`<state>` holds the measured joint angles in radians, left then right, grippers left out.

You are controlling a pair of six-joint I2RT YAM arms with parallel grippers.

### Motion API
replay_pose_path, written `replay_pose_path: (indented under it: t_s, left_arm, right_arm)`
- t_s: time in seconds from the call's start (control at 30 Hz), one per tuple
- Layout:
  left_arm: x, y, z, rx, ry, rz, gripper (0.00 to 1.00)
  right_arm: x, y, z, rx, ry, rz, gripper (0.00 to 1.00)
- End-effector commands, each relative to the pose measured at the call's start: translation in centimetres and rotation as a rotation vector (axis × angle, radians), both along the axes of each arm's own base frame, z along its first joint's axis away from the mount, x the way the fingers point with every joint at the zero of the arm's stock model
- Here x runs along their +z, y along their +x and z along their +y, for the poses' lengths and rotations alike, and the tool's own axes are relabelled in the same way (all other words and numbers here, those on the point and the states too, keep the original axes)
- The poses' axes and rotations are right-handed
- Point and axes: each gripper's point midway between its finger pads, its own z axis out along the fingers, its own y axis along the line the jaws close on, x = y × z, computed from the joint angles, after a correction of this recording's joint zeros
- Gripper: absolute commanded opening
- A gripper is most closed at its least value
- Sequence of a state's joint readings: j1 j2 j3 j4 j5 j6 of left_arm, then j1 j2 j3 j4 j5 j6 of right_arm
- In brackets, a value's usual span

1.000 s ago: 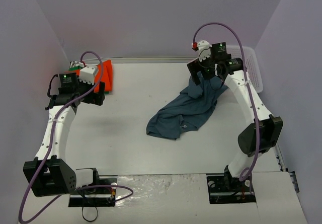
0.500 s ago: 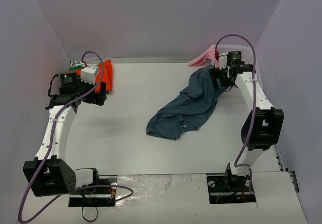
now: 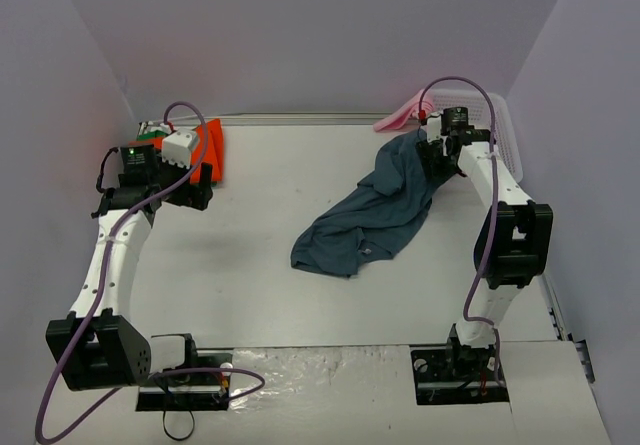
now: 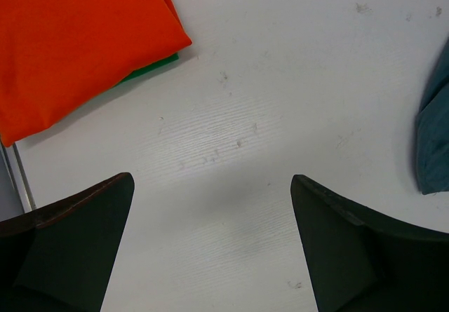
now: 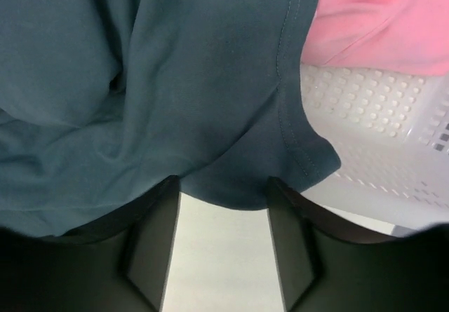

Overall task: Fold and stack the t-shirts
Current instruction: Move the tshirt to the center of the board

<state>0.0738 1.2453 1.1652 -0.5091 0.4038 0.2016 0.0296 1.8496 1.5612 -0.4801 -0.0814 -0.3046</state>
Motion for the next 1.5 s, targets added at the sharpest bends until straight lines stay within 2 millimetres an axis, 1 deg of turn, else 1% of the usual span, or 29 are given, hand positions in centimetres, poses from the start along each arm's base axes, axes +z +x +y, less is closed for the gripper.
replay_pose_path:
  t_s: [0.0,0.07,0.1,0.13,0.17,0.2,0.43,0.5,0.53,0.6,0.7,0.77,0.97,1.0,1.03,1.17,1.3,1.4,1.47]
  left_arm:
    - [1.6,0.4,-0.3,-0.018,-0.005,-0.058,0.94]
    - [1.6,0.4,-0.3,-0.015,-0.003,-0.059,0.95]
    - [1.7,0.4,-0.2,-0.012,-0.002,-0.062,0.94]
    - [1.8,0.4,-0.2,-0.011,-0.001,-0.067,0.94]
    - [1.8,0.4,-0.2,-0.011,0.0,-0.068,0.94]
    - [1.7,0.3,-0.2,-0.009,0.0,-0.07,0.94]
    - [1.7,0.1,-0.1,-0.009,0.005,-0.072,0.94]
    - [1.7,0.1,-0.2,-0.009,0.004,-0.073,0.94]
    - [1.7,0.0,-0.2,-0.009,0.003,-0.073,0.94]
    - [1.7,0.0,-0.3,-0.012,0.002,-0.075,0.94]
    - [1.9,-0.1,-0.2,-0.008,0.002,-0.08,0.94]
    - [1.9,-0.1,-0.2,-0.01,0.002,-0.08,0.94]
    - [1.8,-0.1,-0.2,-0.009,0.006,-0.076,0.94]
    - [1.8,-0.1,-0.1,-0.007,0.006,-0.078,0.94]
    - [1.8,0.0,-0.2,-0.01,0.005,-0.075,0.94]
    - [1.9,0.1,-0.1,-0.009,0.005,-0.075,0.94]
    - [1.9,0.2,-0.1,-0.009,0.006,-0.074,0.94]
    - [2.0,0.2,-0.2,-0.011,0.005,-0.075,0.94]
    - [2.1,0.2,-0.2,-0.012,0.005,-0.077,0.95]
  right_arm:
    - [-0.7,-0.3,0.1,-0.003,0.003,0.023,0.46]
    - [-0.8,-0.3,0.0,-0.008,0.001,0.025,0.28]
    - [-0.6,-0.3,0.0,-0.01,0.001,0.02,0.15]
    - [-0.5,-0.3,0.0,-0.01,0.001,0.017,0.1]
    - [-0.4,-0.3,0.0,-0.009,-0.001,0.014,0.02]
    - [-0.2,-0.2,-0.1,-0.009,-0.003,0.009,0.0]
    - [0.2,-0.3,-0.1,-0.01,-0.004,0.001,0.0]
    - [0.4,-0.3,-0.1,-0.006,-0.003,-0.005,0.26]
    - [0.4,-0.5,-0.1,-0.003,-0.005,-0.002,0.32]
    - [0.2,-0.4,-0.2,-0.005,-0.011,0.003,0.34]
    - [-0.3,-0.3,-0.4,-0.014,-0.023,0.015,0.33]
    - [-0.4,-0.2,-0.4,-0.012,-0.02,0.016,0.31]
    - [-1.6,-0.1,-0.3,-0.01,-0.02,0.042,0.28]
    - [-1.7,-0.1,-0.4,-0.01,-0.021,0.045,0.25]
    - [-1.9,0.0,-0.4,-0.009,-0.022,0.048,0.21]
    - [-2.2,-0.1,-0.4,-0.012,-0.025,0.059,0.19]
    - [-2.3,-0.1,-0.5,-0.014,-0.029,0.059,0.11]
    - [-1.8,0.0,-0.5,-0.017,-0.029,0.048,0.0]
    - [-1.1,0.1,-0.4,-0.016,-0.026,0.031,0.0]
